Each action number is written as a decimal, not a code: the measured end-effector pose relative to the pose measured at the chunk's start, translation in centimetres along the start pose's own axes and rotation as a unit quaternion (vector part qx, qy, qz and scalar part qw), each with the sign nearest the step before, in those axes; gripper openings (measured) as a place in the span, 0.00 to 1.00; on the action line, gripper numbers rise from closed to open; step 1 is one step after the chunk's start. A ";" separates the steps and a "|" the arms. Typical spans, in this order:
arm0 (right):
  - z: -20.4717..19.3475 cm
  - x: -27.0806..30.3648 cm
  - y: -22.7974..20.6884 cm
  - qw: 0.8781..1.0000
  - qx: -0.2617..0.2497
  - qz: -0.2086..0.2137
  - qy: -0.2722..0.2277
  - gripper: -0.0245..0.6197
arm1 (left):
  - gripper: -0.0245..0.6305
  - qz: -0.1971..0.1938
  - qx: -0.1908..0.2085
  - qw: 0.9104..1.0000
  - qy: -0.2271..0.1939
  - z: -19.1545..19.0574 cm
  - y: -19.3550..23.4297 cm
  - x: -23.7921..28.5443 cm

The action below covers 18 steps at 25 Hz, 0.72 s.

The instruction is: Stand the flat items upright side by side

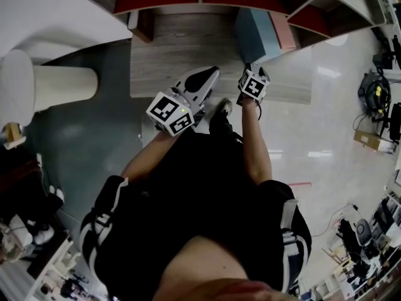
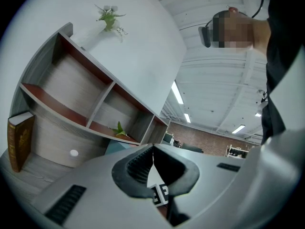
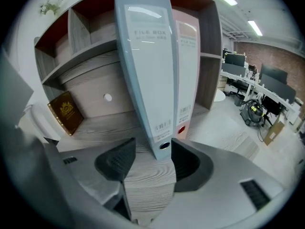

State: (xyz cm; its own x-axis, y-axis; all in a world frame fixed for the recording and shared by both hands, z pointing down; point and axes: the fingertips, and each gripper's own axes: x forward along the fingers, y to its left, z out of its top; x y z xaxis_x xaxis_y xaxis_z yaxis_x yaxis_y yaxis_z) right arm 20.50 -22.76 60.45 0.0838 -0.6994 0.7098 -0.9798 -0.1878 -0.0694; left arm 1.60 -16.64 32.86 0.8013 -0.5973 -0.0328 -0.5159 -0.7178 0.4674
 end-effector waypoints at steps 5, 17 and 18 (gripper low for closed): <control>0.5 -3.8 0.5 1.000 0.003 0.017 -0.022 0.41 | 0.07 -0.005 0.004 1.000 -0.007 0.7 -0.2 -0.1; 6.0 -15.2 -0.2 0.989 -0.002 0.040 -0.144 0.10 | 0.07 -0.033 0.022 0.999 -0.014 1.7 -2.0 0.4; 6.5 -16.4 -0.1 0.987 -0.002 0.043 -0.153 0.10 | 0.07 -0.036 0.022 0.999 -0.015 1.8 -2.2 0.5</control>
State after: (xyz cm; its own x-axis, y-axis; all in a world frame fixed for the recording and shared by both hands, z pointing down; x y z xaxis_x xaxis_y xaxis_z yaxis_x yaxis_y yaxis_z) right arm 20.45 -15.75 44.29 0.0511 -0.8885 0.4561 -0.9864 -0.1163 -0.1160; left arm 2.56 -16.00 30.28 0.8283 -0.5528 -0.0912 -0.4699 -0.7740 0.4244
